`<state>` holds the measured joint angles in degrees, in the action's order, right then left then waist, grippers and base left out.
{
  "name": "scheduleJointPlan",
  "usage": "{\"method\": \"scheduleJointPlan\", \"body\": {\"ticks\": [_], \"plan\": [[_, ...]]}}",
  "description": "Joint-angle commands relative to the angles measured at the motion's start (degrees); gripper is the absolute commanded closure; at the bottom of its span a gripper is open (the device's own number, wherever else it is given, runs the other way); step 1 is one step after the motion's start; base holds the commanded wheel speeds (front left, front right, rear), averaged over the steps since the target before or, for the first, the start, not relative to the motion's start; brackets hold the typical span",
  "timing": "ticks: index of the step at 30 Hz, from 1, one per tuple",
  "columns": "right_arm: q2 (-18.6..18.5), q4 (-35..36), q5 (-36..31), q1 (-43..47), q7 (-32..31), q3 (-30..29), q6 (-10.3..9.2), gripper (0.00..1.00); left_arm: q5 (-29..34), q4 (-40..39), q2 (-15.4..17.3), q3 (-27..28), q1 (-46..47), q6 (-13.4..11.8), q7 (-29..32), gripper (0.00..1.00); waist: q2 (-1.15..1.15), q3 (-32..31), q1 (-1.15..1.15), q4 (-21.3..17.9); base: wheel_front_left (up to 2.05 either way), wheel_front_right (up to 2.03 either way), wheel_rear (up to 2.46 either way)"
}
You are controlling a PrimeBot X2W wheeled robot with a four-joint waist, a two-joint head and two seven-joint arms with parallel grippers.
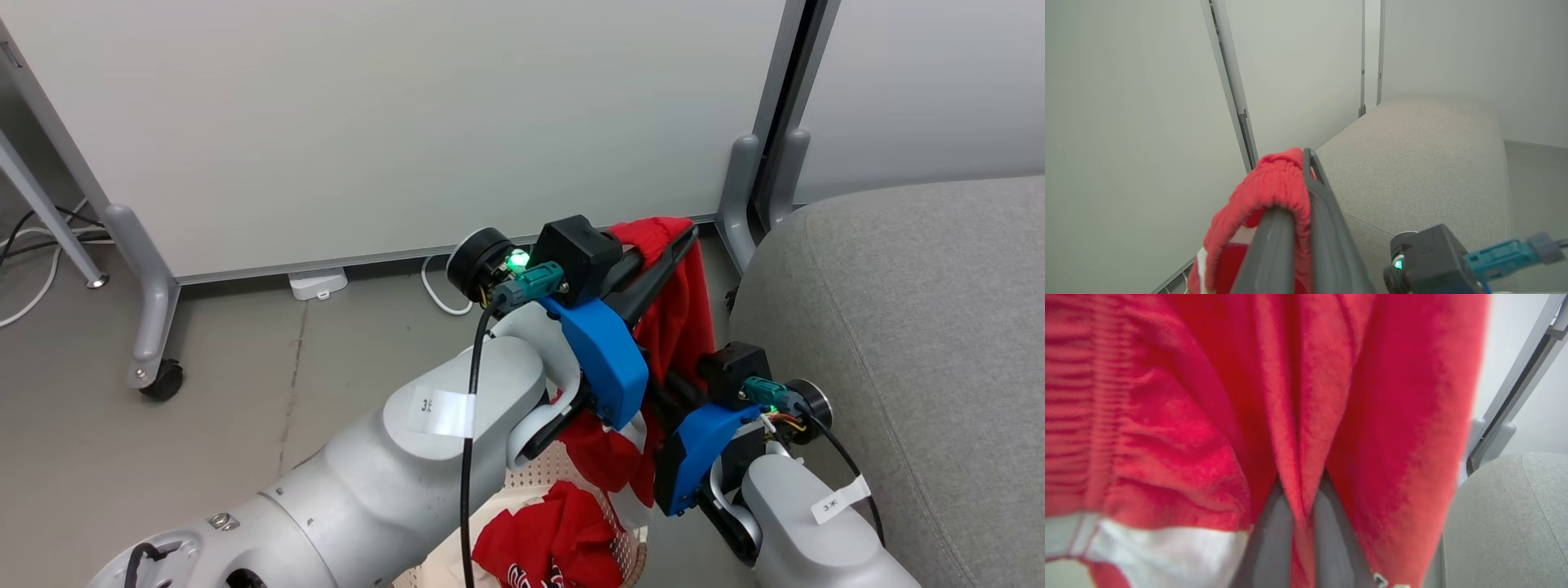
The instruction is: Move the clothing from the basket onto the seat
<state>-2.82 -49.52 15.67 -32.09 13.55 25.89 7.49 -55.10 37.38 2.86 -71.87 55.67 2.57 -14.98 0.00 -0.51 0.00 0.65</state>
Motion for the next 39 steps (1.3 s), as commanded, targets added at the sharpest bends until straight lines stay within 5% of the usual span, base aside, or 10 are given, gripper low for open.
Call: {"method": "scheduleJointPlan", "body": {"ticks": [1, 11, 15, 24, 26, 27, 28, 39], "plan": [[-0.1, -0.4, 0.5, -1.0, 0.3, 0.3, 0.01, 1.0, -0.3, 0.2, 0.0, -0.1, 0.5, -0.1, -0.3, 1.0, 0.0, 0.1, 0.0, 0.0, 0.0, 0.0, 0.0], [-0.1, -1.9, 2.7, -1.9, 1.4, 1.4, 0.01, 1.0, -0.5, 0.9, 0.0, 0.2, 0.3, -0.4, -0.3, 1.0, 0.0, 0.2, 0.0, -0.7, 0.0, 0.0, 0.0], [-0.1, -2.1, 3.0, -2.1, 1.5, 1.7, 0.01, 1.0, -0.5, 1.1, 0.0, 0.3, 0.3, -0.4, -0.3, 0.84, 0.0, 0.2, 0.0, -0.9, 0.0, 0.0, 0.0], [-0.1, -2.5, 3.6, -2.4, 1.7, 2.1, 0.01, 1.0, -0.6, 1.5, 0.0, 0.3, 0.3, -0.3, -0.3, 0.74, 0.0, 0.2, 0.0, -1.1, 0.0, 0.0, 0.0], [-0.1, -2.6, 3.6, -2.5, 1.7, 2.2, 0.01, 1.0, -0.8, 1.7, 0.0, 0.2, 0.1, -0.2, -0.3, 0.55, 0.0, 0.2, 0.0, -1.1, 0.0, 0.0, 0.0], [-0.1, -2.7, 3.6, -2.5, 1.7, 2.2, 0.01, 1.0, -0.9, 1.7, 0.0, 0.2, 0.1, -0.2, -0.3, 0.2, 0.0, 0.3, 0.0, -1.1, 0.0, 0.0, 0.0], [-0.1, -2.7, 3.7, -2.5, 1.8, 2.3, 0.01, 1.0, -0.9, 1.8, 0.0, 0.2, 0.1, -0.2, -0.3, 0.0, 0.0, 0.3, 0.0, -1.1, 0.0, 0.0, 0.0], [-0.1, -2.3, 3.3, -2.5, 1.7, 1.7, 0.01, 1.0, -1.3, 2.2, 0.0, 0.2, -0.8, -0.3, -0.3, 0.0, 0.0, 0.4, 0.0, -1.1, 0.0, 0.0, 0.0]]}}
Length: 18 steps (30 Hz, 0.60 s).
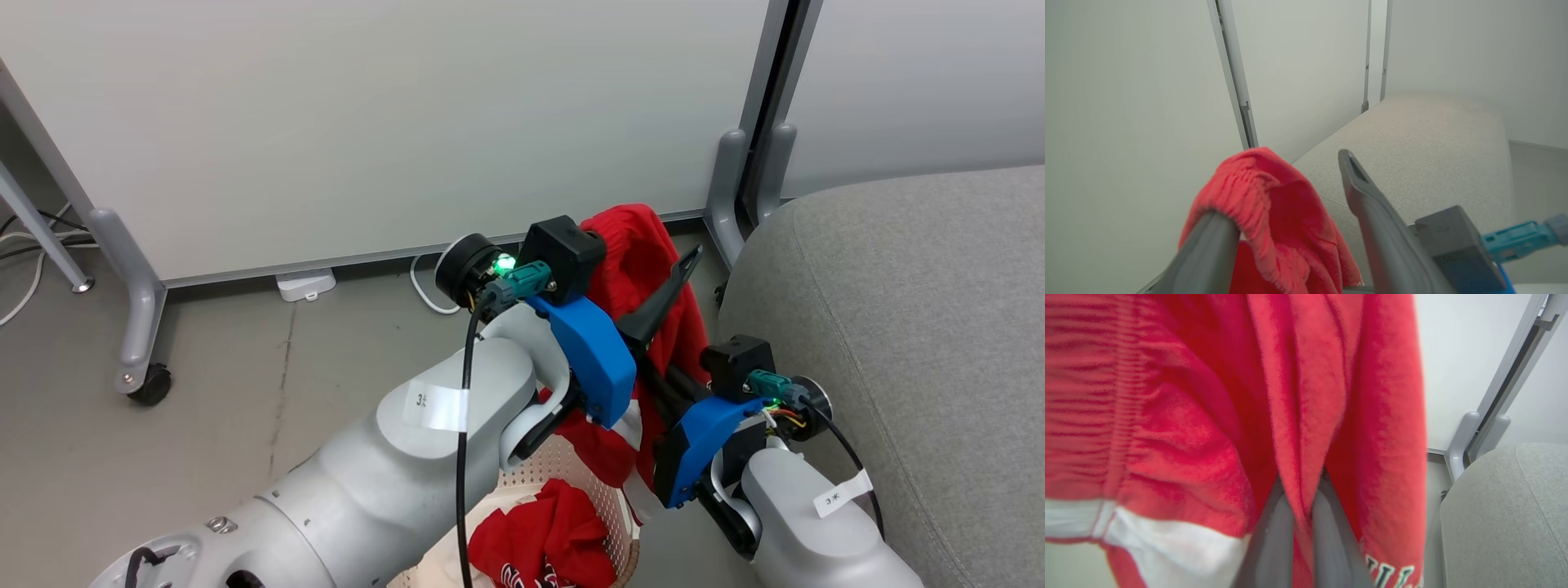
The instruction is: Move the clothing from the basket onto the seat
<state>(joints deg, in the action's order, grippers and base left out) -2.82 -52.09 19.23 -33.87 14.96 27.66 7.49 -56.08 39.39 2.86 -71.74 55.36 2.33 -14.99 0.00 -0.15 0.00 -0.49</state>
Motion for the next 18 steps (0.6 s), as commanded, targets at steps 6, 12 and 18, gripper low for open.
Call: {"method": "scheduleJointPlan", "body": {"ticks": [6, 12, 18], "plan": [[-0.1, 0.5, -0.6, -0.6, 0.3, -0.8, 0.01, 1.0, 0.6, 0.3, 0.1, 1.2, -2.5, -0.2, -0.3, 0.0, 0.0, 0.0, 0.0, 0.0, 0.0, 0.0, 0.0], [-0.1, 0.7, -1.3, -0.2, 0.3, -2.1, 0.01, 1.0, 2.7, 0.8, 0.5, 4.7, -6.7, 0.0, -0.3, 0.0, 0.0, 0.0, 0.0, 0.1, 0.0, 0.0, 0.0], [-0.1, 1.1, -1.5, 0.8, 0.3, -3.2, 0.01, 1.0, 6.1, -1.2, 2.5, 10.1, -12.5, -0.4, -0.3, 0.0, 0.0, -0.2, 0.0, 0.0, 0.0, 0.0, 0.0]]}}
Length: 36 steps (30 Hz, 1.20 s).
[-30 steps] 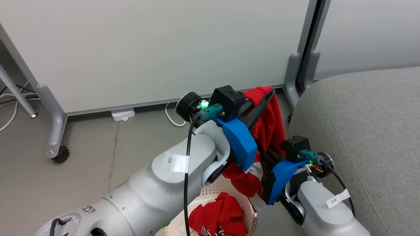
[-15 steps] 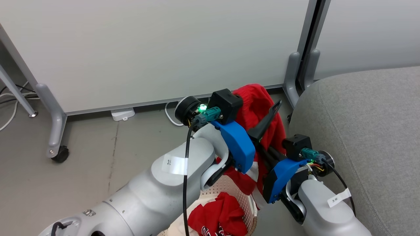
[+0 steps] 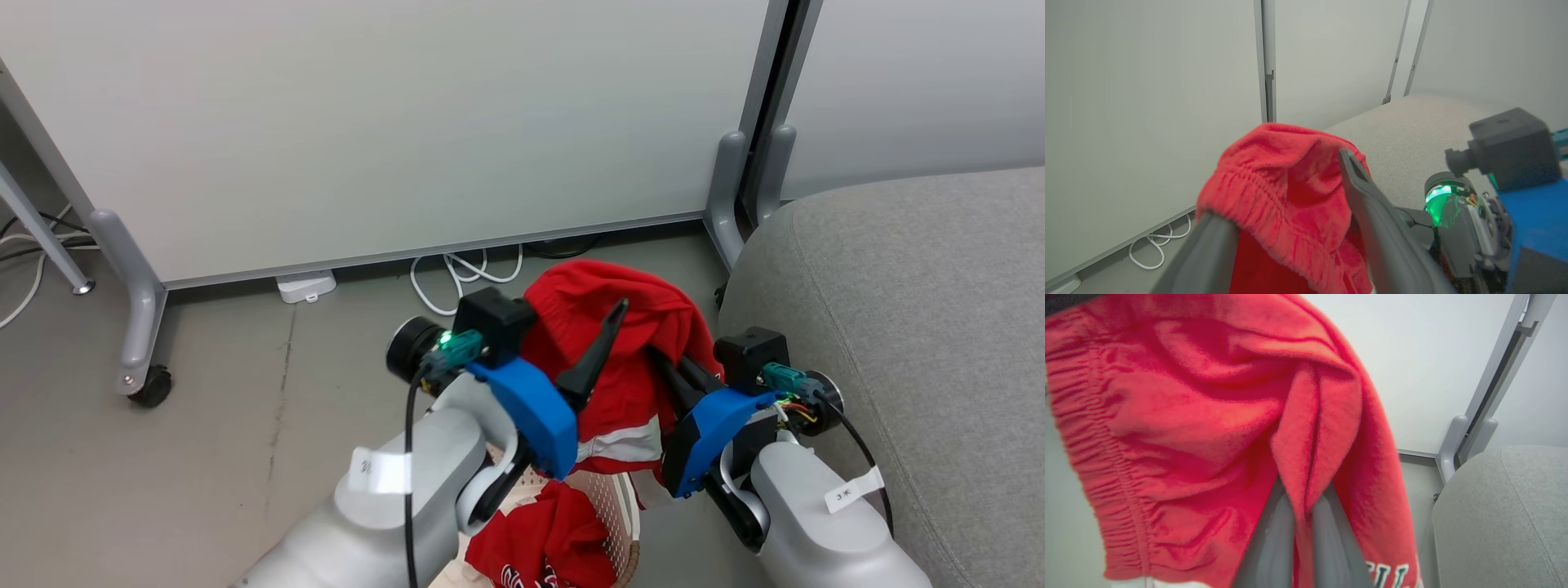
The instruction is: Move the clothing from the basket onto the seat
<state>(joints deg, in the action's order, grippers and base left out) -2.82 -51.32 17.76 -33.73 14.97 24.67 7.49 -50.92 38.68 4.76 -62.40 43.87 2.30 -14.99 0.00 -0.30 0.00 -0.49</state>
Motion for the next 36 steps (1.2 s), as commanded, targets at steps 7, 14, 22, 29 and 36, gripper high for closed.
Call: {"method": "scheduleJointPlan", "body": {"ticks": [7, 14, 22, 29, 36], "plan": [[-0.1, 0.8, -0.4, 1.1, 0.3, -1.3, 0.01, 1.0, 9.4, -7.4, 4.0, 9.4, -10.2, -0.1, -0.3, 0.0, 0.0, -0.1, 0.0, -0.4, 0.0, 0.0, 0.0], [-0.1, 1.2, -1.0, 1.1, 0.3, -2.1, 0.01, 1.0, 20.0, -15.4, 6.6, 19.8, -20.5, 0.6, -0.3, 0.0, 0.0, 0.1, 0.0, -0.8, 0.0, 0.0, 0.0], [-0.1, 1.6, -1.3, 1.6, 0.3, -2.9, 0.01, 1.0, 28.5, -18.9, 5.8, 30.7, -29.7, 1.8, -0.3, 0.0, 0.0, 0.2, 0.0, -1.1, 0.0, 0.0, 0.0], [-0.1, 1.8, -1.3, 1.7, 0.3, -3.0, 0.01, 1.0, 32.5, -19.6, 4.4, 37.0, -33.5, 2.8, -0.3, 0.0, 0.0, 0.3, 0.0, -1.6, 0.0, 0.0, 0.0], [-0.1, 1.8, -1.7, 1.6, 0.3, -3.5, 0.01, 1.0, 35.3, -19.7, 2.5, 40.9, -35.3, 4.4, -0.3, 0.0, 0.0, 0.5, 0.0, -1.8, 0.0, 0.0, 0.0]]}}
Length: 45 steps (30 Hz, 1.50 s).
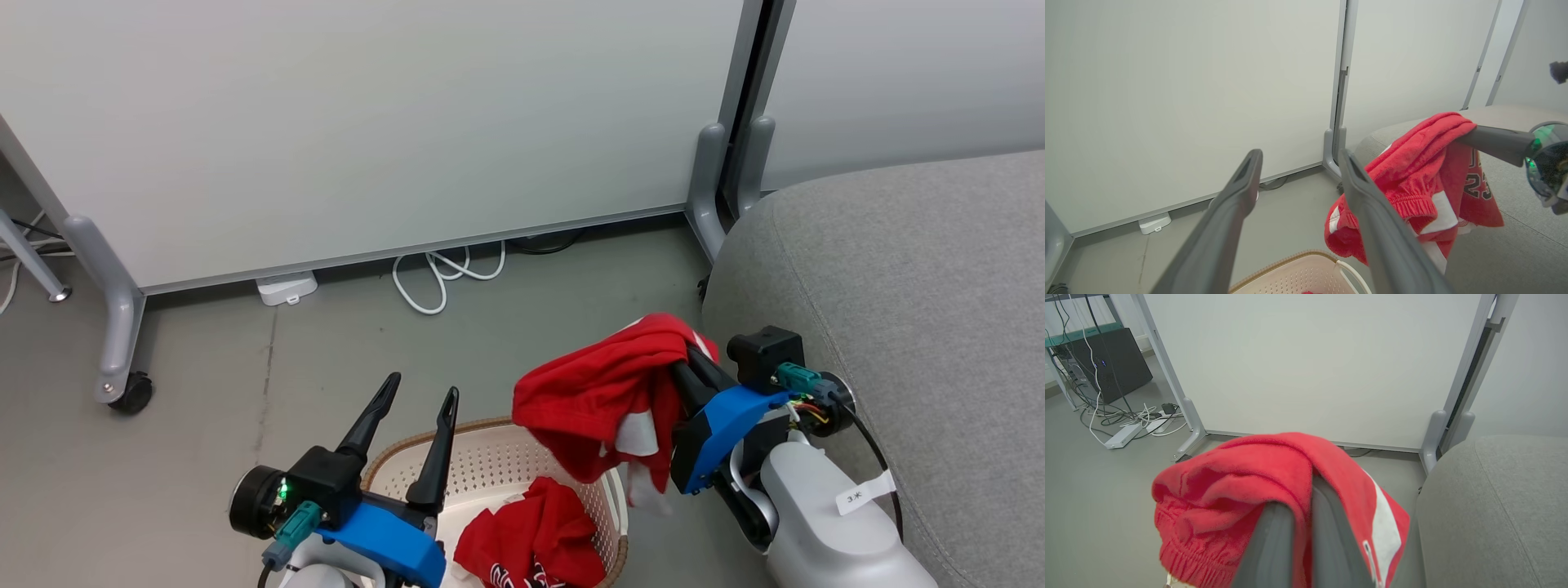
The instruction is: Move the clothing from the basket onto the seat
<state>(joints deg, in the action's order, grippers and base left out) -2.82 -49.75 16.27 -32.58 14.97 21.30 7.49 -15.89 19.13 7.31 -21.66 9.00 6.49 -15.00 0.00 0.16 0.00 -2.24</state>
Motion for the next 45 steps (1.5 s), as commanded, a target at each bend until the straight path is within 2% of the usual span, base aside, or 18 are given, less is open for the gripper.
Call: {"method": "scheduleJointPlan", "body": {"ticks": [1, 11, 17, 35, 39, 45], "plan": [[-0.1, 0.2, -0.2, 0.5, 0.3, -0.2, 0.01, 1.0, 0.6, -0.2, -0.2, 0.4, -0.5, 0.3, -0.3, 0.0, 0.0, 0.0, 0.0, -0.1, 0.0, 0.0, 0.0], [-0.1, 1.0, 0.3, 0.2, 0.3, 0.2, 0.01, 1.0, 2.2, -1.1, -1.5, 1.9, -0.6, 1.0, -0.3, 0.0, 0.0, 0.7, 0.0, -3.4, 0.0, 0.0, 0.0], [-0.1, 1.8, 0.4, -0.2, 0.3, 0.5, 0.01, 1.0, 1.8, -1.9, -1.5, 1.7, -0.7, 1.0, -0.3, 0.0, 0.0, 1.2, 0.0, -8.1, 0.0, 0.0, 0.0], [-0.1, 3.5, 1.6, 0.3, 0.3, 0.7, 0.01, 1.0, 1.1, -2.6, -0.1, 1.2, 1.0, 1.0, -0.3, 0.0, 0.0, 3.7, 0.0, -25.3, 0.0, 0.0, 0.0], [-0.1, 3.9, 1.7, 0.8, 0.3, 0.6, 0.01, 1.0, 1.1, -2.7, 0.3, 1.1, 1.1, 1.0, -0.3, 0.0, 0.0, 4.0, 0.0, -28.1, 0.0, 0.0, 0.0], [-0.1, 5.2, 0.5, 1.7, 0.3, -2.5, 0.01, 1.0, 0.6, -2.0, 1.0, -1.6, 3.1, 1.0, -0.3, 0.0, 0.0, 5.5, 0.0, -29.0, 0.0, 0.0, 0.0]]}}
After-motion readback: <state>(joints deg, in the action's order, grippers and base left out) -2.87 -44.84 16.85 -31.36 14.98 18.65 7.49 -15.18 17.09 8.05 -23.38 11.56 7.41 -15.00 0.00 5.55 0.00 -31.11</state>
